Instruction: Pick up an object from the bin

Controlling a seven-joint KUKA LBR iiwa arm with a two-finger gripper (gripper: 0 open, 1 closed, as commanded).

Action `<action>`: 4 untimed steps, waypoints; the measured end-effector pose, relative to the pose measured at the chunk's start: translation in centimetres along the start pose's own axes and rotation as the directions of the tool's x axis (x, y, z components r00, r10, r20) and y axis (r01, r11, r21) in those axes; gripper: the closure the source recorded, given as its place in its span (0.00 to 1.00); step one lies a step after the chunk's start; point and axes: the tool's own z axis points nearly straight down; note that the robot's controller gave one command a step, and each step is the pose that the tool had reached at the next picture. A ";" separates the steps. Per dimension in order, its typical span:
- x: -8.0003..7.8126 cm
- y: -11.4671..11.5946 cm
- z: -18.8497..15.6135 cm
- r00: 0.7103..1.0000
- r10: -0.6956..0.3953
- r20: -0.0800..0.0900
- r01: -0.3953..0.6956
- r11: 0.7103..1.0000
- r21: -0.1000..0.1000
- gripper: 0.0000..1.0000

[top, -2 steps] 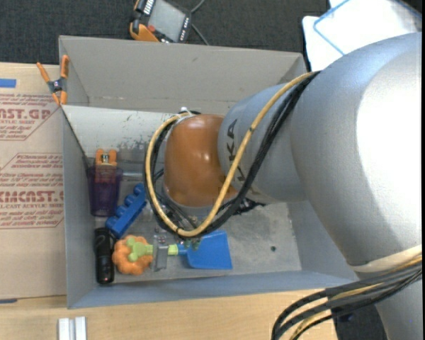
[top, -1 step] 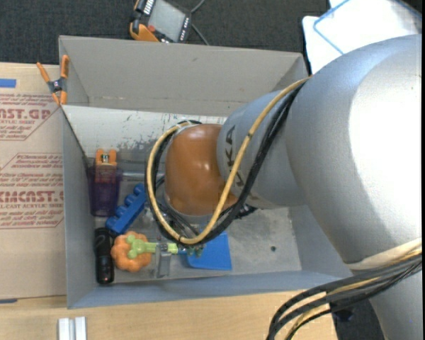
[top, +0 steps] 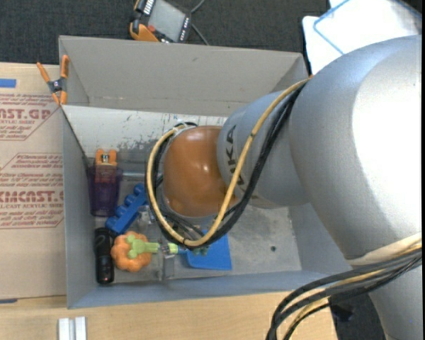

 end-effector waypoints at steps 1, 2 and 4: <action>-1.7 -0.6 -8.7 0.996 0.089 -0.002 -0.089 0.996 -0.001 0.00; -1.8 0.3 -1.6 1.000 -0.003 -0.003 0.003 1.000 0.000 0.00; -0.7 -0.4 0.1 0.960 -0.279 -0.003 0.279 0.960 -0.002 0.00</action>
Offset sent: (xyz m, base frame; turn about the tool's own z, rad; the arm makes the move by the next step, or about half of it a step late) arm 0.0151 0.0087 -0.0027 -0.0233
